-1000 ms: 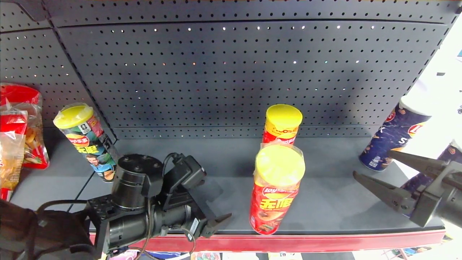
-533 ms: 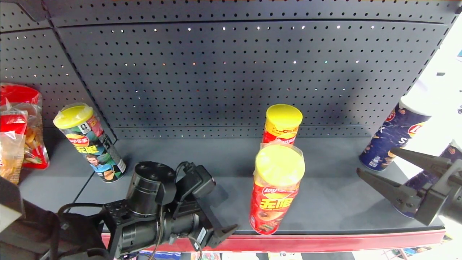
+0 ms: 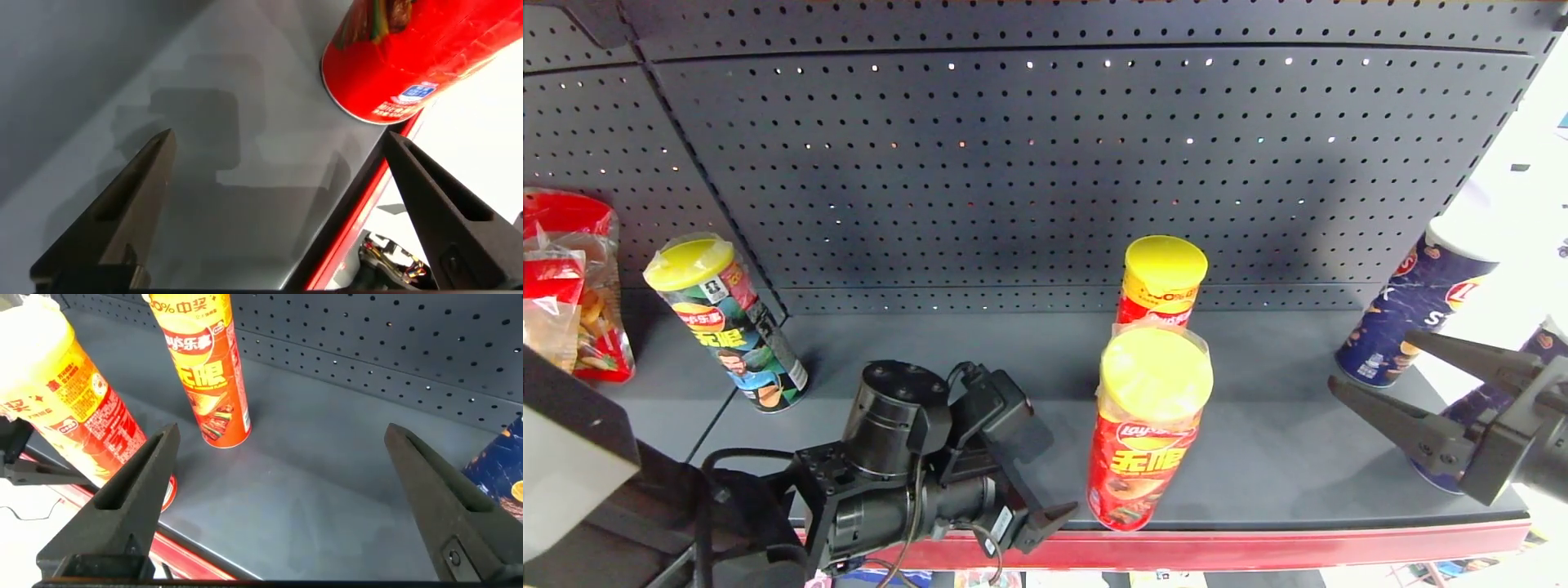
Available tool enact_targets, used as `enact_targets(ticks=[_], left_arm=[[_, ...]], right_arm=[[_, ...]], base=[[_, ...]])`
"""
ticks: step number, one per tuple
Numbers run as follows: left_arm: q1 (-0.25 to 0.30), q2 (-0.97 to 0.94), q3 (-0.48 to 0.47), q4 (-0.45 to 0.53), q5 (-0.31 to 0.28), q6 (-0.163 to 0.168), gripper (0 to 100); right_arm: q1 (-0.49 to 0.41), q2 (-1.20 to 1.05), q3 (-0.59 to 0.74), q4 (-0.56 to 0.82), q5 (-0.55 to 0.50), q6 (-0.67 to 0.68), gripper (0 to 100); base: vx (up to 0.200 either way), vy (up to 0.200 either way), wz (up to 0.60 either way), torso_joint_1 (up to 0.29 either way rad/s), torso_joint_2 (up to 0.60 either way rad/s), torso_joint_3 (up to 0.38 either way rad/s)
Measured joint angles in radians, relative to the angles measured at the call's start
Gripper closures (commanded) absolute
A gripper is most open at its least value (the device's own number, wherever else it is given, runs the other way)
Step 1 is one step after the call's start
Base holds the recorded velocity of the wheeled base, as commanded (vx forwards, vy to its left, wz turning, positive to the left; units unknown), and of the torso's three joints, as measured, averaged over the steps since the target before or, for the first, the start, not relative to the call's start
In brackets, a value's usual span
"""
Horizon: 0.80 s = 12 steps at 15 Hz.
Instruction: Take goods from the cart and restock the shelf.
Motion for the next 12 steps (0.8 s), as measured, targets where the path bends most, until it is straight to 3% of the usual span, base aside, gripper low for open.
enact_targets(ticks=[12], left_arm=[[-0.004, 0.040, -0.057, 0.000, 0.000, -0.001, 0]], right_arm=[[0.000, 0.001, 0.000, -0.001, 0.000, 0.000, 0]], base=[[0.000, 0.000, 0.00, 0.000, 0.00, 0.000]])
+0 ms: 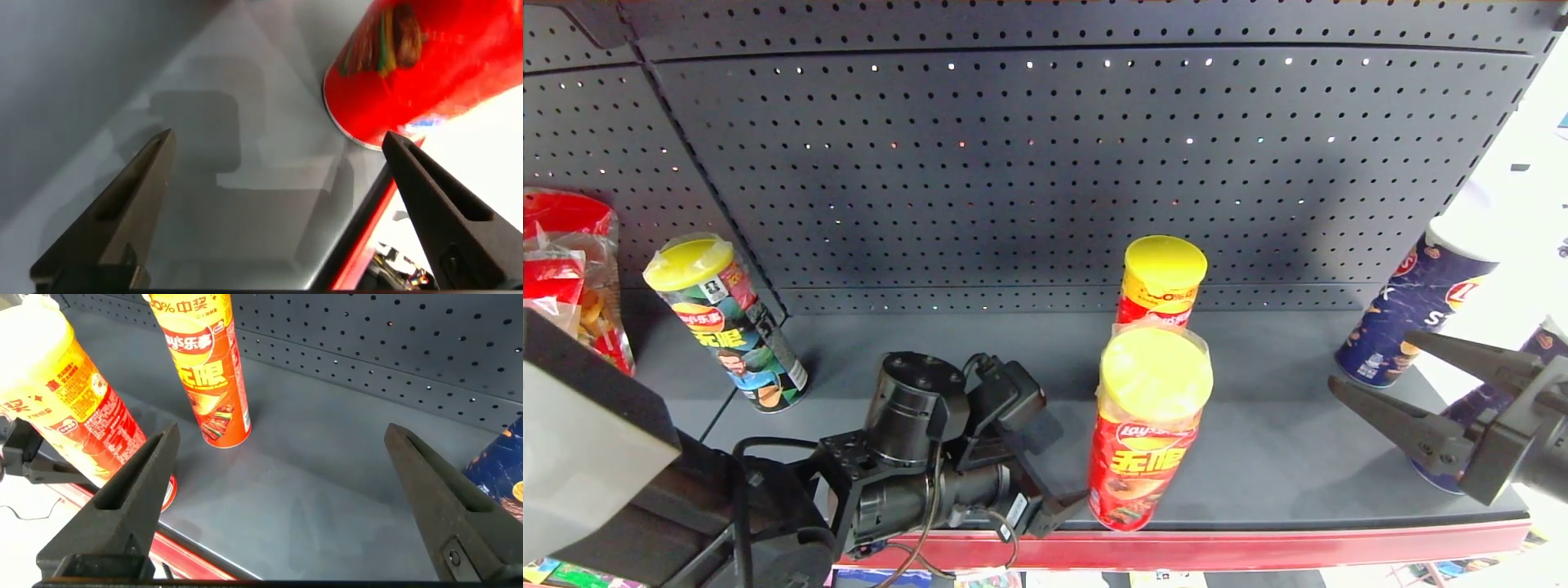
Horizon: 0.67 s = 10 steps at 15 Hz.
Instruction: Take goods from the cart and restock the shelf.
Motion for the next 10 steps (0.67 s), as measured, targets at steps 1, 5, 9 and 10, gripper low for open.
enact_targets(ticks=[1, 5, 9, 10], left_arm=[[0.000, 0.002, -0.003, 0.000, 0.000, 0.000, 0], [0.000, 0.014, -0.023, 0.000, 0.000, 0.000, 0], [0.000, 0.019, -0.033, 0.000, 0.000, 0.000, 0], [0.000, 0.019, -0.033, 0.000, 0.000, 0.000, 0]], right_arm=[[0.000, 0.000, 0.000, 0.001, 0.000, 0.000, 0], [0.000, 0.000, 0.000, 0.001, -0.001, 0.000, 0], [0.000, -0.001, -0.002, 0.001, -0.001, 0.000, 0], [0.000, -0.001, -0.002, 0.001, -0.001, 0.000, 0]], base=[[0.000, 0.000, 0.00, 0.000, 0.00, 0.000], [0.000, 0.000, 0.00, 0.000, 0.00, 0.000], [0.000, 0.000, 0.00, 0.000, 0.00, 0.000], [0.000, 0.000, 0.00, 0.000, 0.00, 0.000]])
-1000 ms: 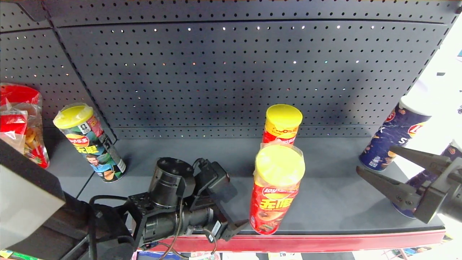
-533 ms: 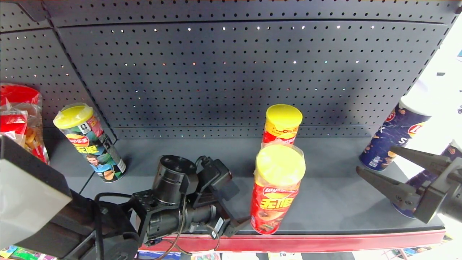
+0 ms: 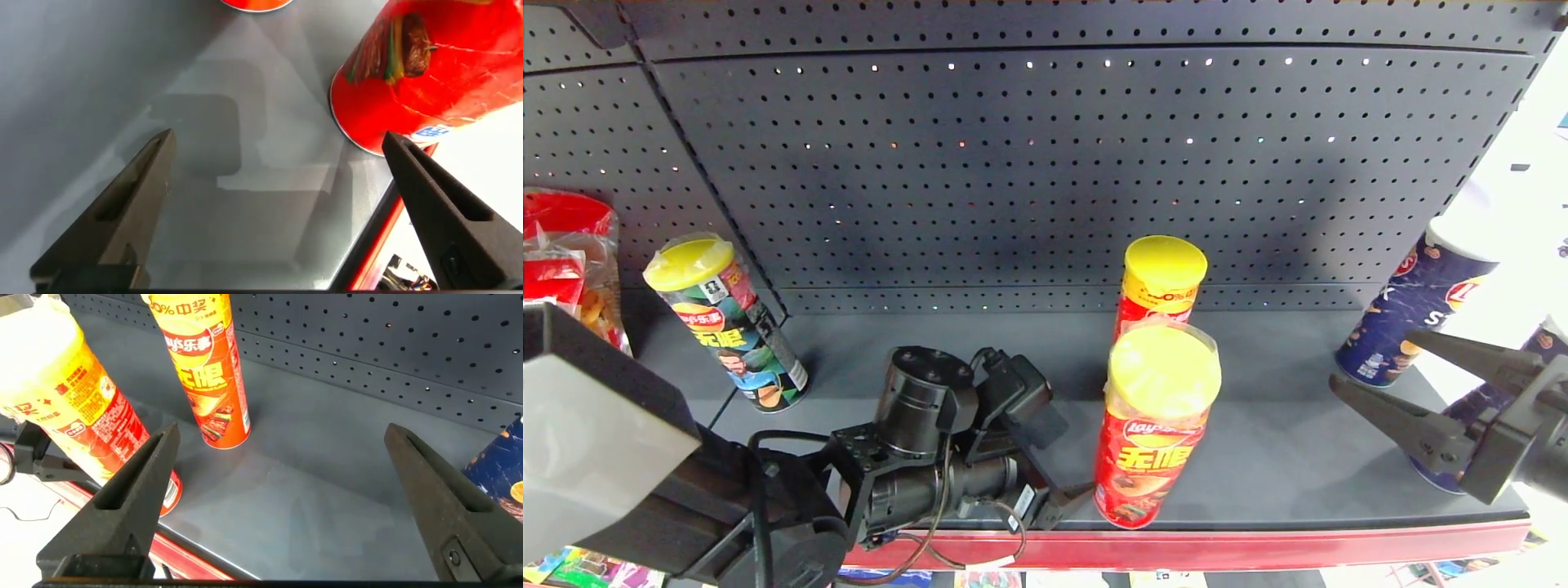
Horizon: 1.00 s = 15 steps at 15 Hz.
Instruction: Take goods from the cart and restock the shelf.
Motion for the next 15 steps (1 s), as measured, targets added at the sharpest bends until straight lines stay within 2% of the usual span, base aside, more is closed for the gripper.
enact_targets(ticks=[5, 9, 11, 12, 14, 15], left_arm=[[0.016, -0.043, 0.042, 0.000, 0.025, -0.003, 0], [0.092, -0.262, 0.168, 0.015, 0.051, -0.007, 0], [0.179, -0.447, 0.236, 0.073, 0.073, -0.007, 0], [0.246, -0.557, 0.259, 0.136, 0.079, -0.006, 0], [0.382, -0.772, 0.276, 0.342, 0.088, -0.005, 0], [0.447, -0.891, 0.272, 0.493, 0.094, -0.004, 0]], right_arm=[[0.000, -0.008, 0.017, 0.000, 0.001, 0.000, 0], [-0.002, -0.059, 0.021, 0.039, -0.001, -0.073, 0], [-0.024, -0.133, -0.005, 0.208, -0.008, -0.097, 0], [-0.047, -0.183, -0.046, 0.382, -0.015, -0.101, 0], [-0.119, -0.274, -0.177, 0.685, -0.031, -0.097, 0], [-0.178, -0.322, -0.230, 0.751, -0.038, -0.086, 0]], base=[[0.000, 0.000, 0.00, 0.000, 0.00, 0.000], [0.000, 0.000, 0.00, 0.000, 0.00, 0.000], [0.000, 0.000, 0.00, 0.000, 0.00, 0.000], [0.000, 0.000, 0.00, 0.000, 0.00, 0.000], [0.000, 0.000, 0.00, 0.000, 0.00, 0.000], [0.000, 0.000, 0.00, 0.000, 0.00, 0.000]])
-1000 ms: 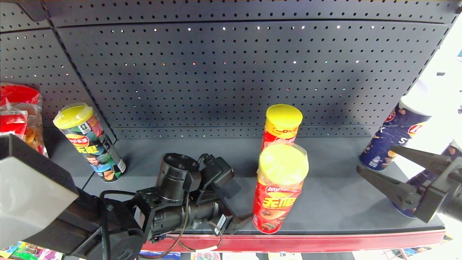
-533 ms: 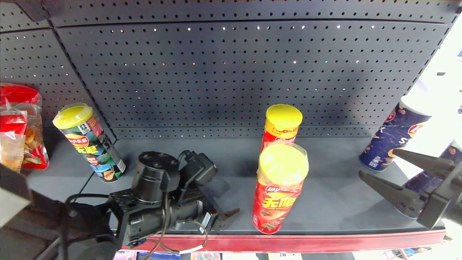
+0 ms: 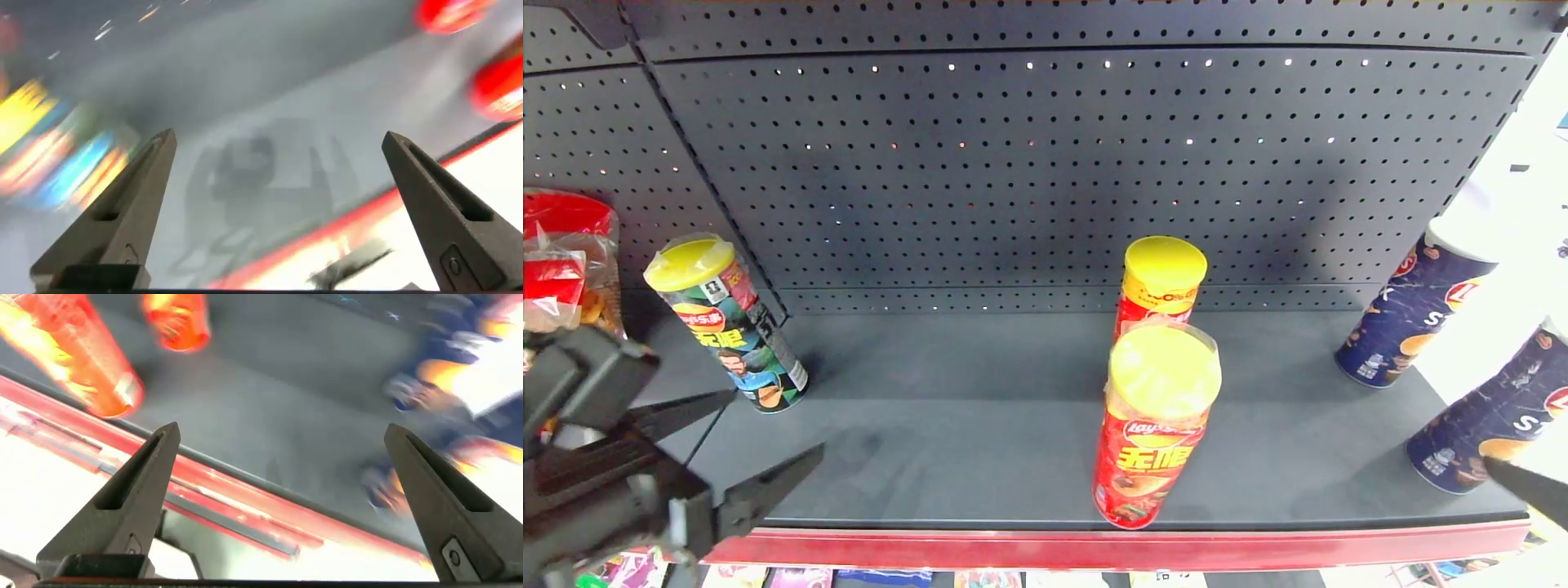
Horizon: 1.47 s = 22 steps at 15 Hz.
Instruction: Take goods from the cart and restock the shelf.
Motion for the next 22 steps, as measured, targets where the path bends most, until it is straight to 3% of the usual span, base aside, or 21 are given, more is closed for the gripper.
enact_targets(ticks=[2, 3, 5, 6, 7, 11, 18, 22], left_arm=[[0.098, -0.233, -0.026, 0.309, 0.014, -0.001, 0], [0.128, -0.327, -0.036, 0.417, 0.028, -0.001, 0], [0.174, -0.487, -0.054, 0.597, 0.119, -0.001, 0], [0.189, -0.538, -0.065, 0.602, 0.174, 0.005, 0], [0.196, -0.569, -0.071, 0.573, 0.197, 0.030, 0], [0.204, -0.603, -0.078, 0.518, 0.243, 0.051, 0], [0.205, -0.628, -0.077, 0.519, 0.247, 0.052, 0], [0.205, -0.644, -0.075, 0.519, 0.247, 0.053, 0]], right_arm=[[-0.103, -0.091, -0.024, 0.047, -0.010, 0.019, 0], [-0.146, -0.126, -0.016, 0.056, -0.016, 0.022, 0], [-0.216, -0.172, -0.007, 0.059, -0.019, 0.024, 0], [-0.245, -0.186, -0.004, 0.059, -0.020, 0.024, 0], [-0.264, -0.194, 0.006, 0.059, -0.022, 0.024, 0], [-0.287, -0.212, 0.050, 0.058, -0.024, 0.001, 0], [-0.286, -0.228, 0.074, 0.056, -0.022, -0.029, 0], [-0.286, -0.243, 0.086, 0.056, -0.023, -0.059, 0]], base=[[0.000, 0.000, 0.00, 0.000, 0.00, 0.000], [0.000, 0.000, 0.00, 0.000, 0.00, 0.000], [0.000, 0.000, 0.00, 0.000, 0.00, 0.000], [0.000, 0.000, 0.00, 0.000, 0.00, 0.000], [0.000, 0.000, 0.00, 0.000, 0.00, 0.000], [-0.100, 0.000, 0.00, 0.002, 0.00, 0.000], [-0.200, 0.000, 0.00, 0.002, 0.00, 0.003], [0.000, -0.050, 0.00, -0.003, 0.00, 0.001]])
